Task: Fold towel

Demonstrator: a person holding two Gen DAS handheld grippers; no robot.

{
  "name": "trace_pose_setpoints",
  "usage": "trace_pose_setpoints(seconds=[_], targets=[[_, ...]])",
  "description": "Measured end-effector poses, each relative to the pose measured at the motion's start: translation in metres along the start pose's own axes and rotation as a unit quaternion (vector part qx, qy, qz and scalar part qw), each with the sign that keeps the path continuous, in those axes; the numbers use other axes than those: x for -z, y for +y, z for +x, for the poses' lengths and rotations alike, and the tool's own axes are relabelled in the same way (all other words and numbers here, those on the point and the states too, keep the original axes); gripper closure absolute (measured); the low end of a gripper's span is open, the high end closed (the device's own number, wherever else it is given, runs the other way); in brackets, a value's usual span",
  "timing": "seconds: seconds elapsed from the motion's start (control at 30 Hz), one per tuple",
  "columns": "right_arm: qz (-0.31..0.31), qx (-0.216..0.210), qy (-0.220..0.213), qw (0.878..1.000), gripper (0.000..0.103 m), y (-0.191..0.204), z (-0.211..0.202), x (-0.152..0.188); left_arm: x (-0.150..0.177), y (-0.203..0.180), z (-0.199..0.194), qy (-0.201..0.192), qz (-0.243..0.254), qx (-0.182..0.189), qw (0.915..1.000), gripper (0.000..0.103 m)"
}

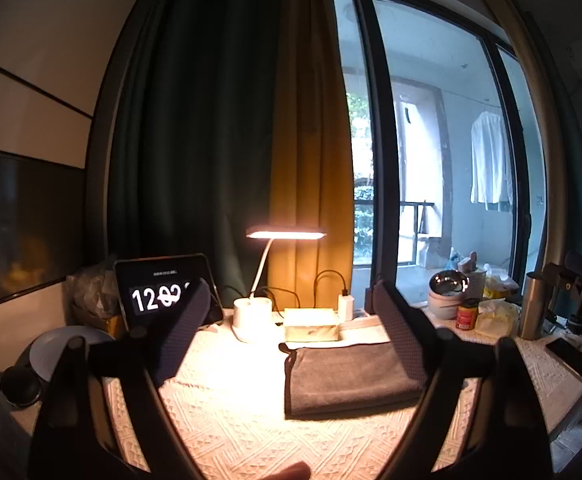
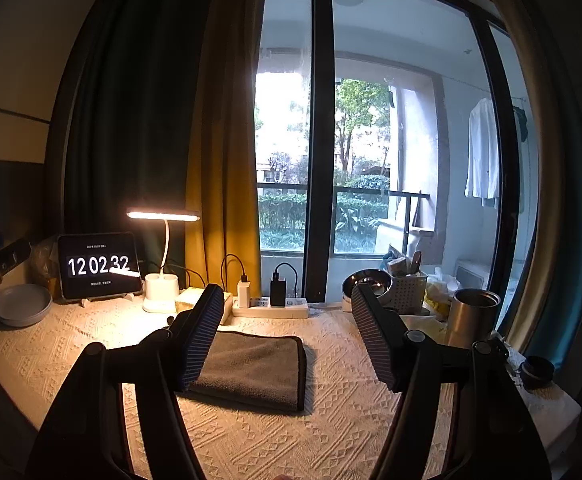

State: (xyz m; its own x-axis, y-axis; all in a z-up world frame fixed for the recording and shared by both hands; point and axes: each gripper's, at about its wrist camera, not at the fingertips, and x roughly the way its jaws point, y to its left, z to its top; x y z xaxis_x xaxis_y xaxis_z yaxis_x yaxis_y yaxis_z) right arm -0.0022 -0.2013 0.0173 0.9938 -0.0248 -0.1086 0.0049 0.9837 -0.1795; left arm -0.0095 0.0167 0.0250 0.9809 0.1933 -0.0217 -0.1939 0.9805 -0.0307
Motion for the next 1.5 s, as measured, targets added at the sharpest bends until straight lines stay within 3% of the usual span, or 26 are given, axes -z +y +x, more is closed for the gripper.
trace_pose_setpoints(seconds=[1.5], targets=[[0.002,-0.003,0.006,1.000,0.033,0.0014,0.0047,0.0028,0.0003,-0.0031,-0.0009,0.000,0.000,0.001,1.0000,0.017]])
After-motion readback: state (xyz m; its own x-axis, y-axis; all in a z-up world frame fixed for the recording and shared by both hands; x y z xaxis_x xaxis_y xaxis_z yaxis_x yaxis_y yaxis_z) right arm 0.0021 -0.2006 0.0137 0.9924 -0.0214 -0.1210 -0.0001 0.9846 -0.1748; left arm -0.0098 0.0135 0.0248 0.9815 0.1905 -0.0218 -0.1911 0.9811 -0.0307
